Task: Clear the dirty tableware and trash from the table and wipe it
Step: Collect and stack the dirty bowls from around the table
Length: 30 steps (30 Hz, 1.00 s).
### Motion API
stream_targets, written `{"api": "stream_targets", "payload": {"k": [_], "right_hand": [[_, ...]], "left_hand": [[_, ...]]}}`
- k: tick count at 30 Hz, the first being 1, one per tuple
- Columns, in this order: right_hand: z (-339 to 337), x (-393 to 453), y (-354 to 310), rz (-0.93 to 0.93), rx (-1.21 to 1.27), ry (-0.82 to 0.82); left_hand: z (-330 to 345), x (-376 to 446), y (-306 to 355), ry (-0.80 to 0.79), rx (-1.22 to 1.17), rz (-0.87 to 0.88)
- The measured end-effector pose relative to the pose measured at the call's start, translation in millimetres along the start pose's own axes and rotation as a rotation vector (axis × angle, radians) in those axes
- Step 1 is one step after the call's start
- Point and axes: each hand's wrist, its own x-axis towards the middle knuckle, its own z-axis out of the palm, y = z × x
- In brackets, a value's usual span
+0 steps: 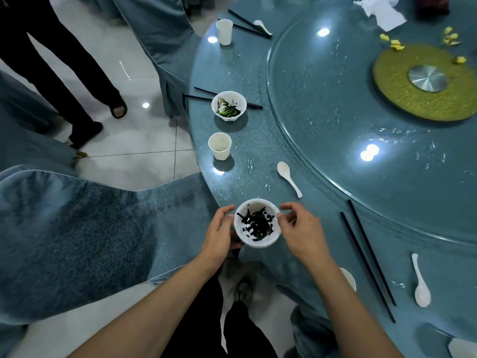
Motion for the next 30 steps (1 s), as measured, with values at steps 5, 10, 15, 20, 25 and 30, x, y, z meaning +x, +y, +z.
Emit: {"api": "stream_targets", "payload": {"k": [5, 10, 15, 20, 25, 30], "right_hand": [[5, 2, 5, 0.085, -0.049, -0.085], [6, 8, 0, 0.151, 0.099, -0.137], [28, 31, -23, 0.137, 0.208, -0.197], [41, 66, -58, 0.056, 0.111, -0.328], [31, 149, -97, 0.001, 0.042, -0.232], [62, 301, -104, 0.125, 0.209, -0.113]], "left_hand": [[1, 2, -4, -0.032, 0.099, 0.067], [-1, 3, 6, -0.019, 0.122, 0.101], [-25, 17, 27, 0.078, 0.107, 0.14], [-55, 43, 43, 0.135, 0.102, 0.144], [-66, 55, 44, 0.13, 0.057, 0.099], [-70, 58, 43, 0.101, 0.034, 0.064]]}}
